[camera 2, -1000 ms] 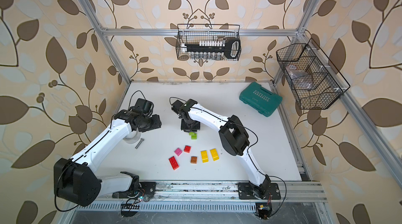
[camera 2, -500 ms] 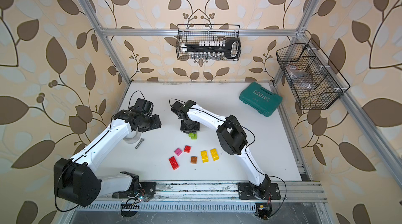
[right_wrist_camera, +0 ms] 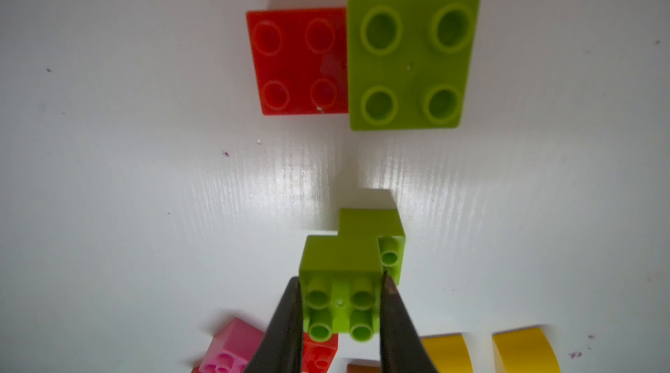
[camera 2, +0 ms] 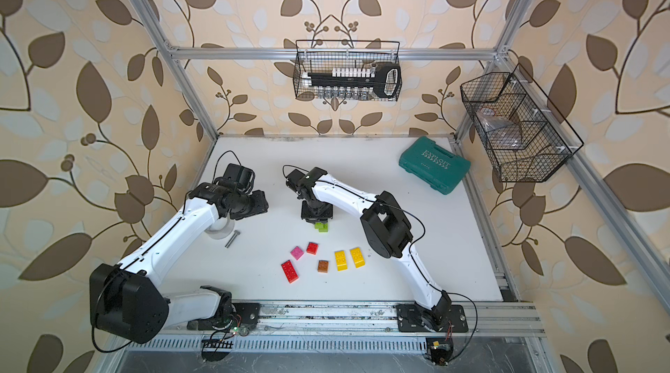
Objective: Assemble the letter s with lego
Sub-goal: Assemble the lego brick with the lego brick.
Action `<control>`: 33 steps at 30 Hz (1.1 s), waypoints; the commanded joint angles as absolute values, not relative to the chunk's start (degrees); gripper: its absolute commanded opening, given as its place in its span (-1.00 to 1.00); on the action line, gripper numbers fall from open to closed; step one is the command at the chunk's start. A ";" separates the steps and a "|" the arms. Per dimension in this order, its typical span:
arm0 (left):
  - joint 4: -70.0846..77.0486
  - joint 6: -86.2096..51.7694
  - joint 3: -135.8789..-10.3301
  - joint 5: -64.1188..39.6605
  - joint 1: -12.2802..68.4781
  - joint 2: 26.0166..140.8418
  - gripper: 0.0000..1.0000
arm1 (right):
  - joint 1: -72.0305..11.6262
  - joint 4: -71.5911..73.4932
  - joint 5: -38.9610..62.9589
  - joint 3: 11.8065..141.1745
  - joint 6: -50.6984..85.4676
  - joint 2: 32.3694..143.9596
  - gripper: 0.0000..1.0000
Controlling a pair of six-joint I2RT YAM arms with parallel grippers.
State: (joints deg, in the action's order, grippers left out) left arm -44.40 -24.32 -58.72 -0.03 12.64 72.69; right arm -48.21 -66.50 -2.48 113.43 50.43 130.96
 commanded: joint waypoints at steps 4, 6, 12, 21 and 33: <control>-43.99 -23.24 -58.16 -0.25 12.13 71.45 0.20 | -48.08 -65.35 -2.02 110.01 50.10 130.97 -1.00; -43.99 -23.30 -58.14 -0.25 12.13 71.46 0.20 | -48.07 -64.97 -2.08 109.49 50.10 130.93 -1.00; -43.95 -23.32 -58.18 -0.33 12.05 71.47 0.20 | -48.08 -64.01 -2.57 107.76 50.19 130.69 -1.00; -43.95 -23.29 -58.13 -0.35 12.07 71.35 0.18 | -48.16 -60.51 -3.27 101.52 52.45 129.44 -1.00; -43.77 -23.47 -58.10 -0.42 12.05 71.37 0.18 | -48.78 -61.07 -5.32 99.13 54.59 127.60 -1.00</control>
State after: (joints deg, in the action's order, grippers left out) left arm -44.31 -24.29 -58.70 -0.05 12.64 72.69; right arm -48.36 -56.42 -3.14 102.00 53.34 124.51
